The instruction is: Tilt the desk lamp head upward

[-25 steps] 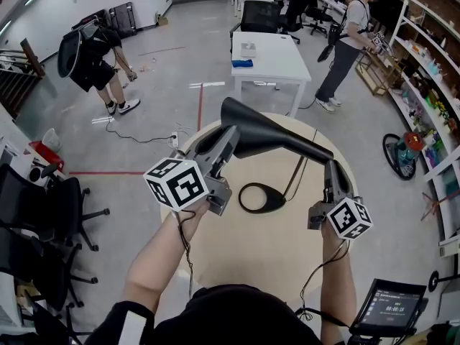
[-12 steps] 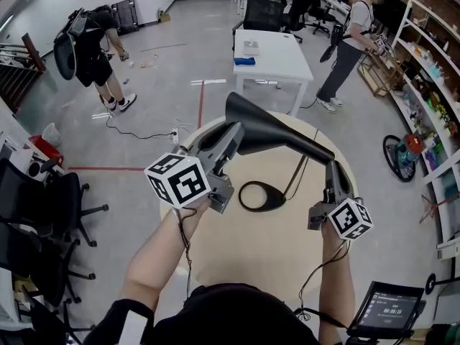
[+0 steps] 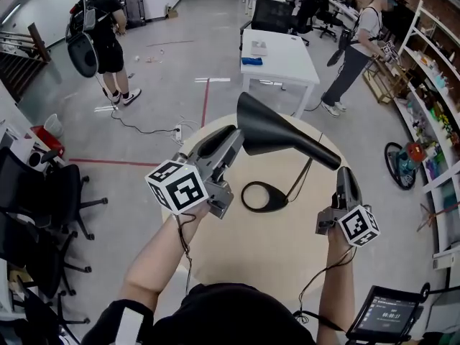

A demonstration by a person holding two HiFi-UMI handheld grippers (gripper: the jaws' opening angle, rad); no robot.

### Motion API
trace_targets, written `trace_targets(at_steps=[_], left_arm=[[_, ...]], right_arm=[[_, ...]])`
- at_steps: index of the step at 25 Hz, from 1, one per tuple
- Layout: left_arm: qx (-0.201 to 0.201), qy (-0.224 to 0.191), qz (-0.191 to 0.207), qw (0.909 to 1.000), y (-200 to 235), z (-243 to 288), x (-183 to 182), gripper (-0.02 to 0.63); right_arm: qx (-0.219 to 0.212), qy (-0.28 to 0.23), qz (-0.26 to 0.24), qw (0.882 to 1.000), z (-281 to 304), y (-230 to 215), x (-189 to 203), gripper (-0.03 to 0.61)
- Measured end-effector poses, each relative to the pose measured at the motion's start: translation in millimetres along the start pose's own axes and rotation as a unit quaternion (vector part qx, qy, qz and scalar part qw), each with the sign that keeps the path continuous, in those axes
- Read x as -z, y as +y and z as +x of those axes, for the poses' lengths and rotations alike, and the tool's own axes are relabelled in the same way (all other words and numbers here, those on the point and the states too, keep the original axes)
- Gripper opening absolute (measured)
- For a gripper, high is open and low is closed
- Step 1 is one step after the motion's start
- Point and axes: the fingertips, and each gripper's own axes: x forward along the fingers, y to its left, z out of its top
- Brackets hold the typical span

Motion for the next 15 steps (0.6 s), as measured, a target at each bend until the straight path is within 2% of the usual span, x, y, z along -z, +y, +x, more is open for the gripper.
trace_targets(at_steps=[6, 8, 11, 15], left_arm=[[-0.010, 0.004, -0.010, 0.9999, 6.8, -25.3, 6.0, 0.075], [-0.018, 0.020, -0.015, 0.9995, 14.0, -30.5, 17.1, 0.075], [-0.029, 0.048, -0.026, 0.9981, 23.7, -39.0, 41.0, 0.075], [-0.035, 0.105, -0.052, 0.9924, 22.8, -53.5, 94.3, 0.075]], right_arm=[[0.005, 0.005, -0.048, 0.999, -19.3, 15.9, 4.0, 0.067], [0.001, 0.016, -0.056, 0.998, -24.9, 23.4, 9.7, 0.067], [-0.002, 0.062, -0.067, 0.996, -29.9, 33.1, 29.1, 0.067], [-0.013, 0.112, -0.074, 0.991, -40.9, 48.2, 56.0, 0.067]])
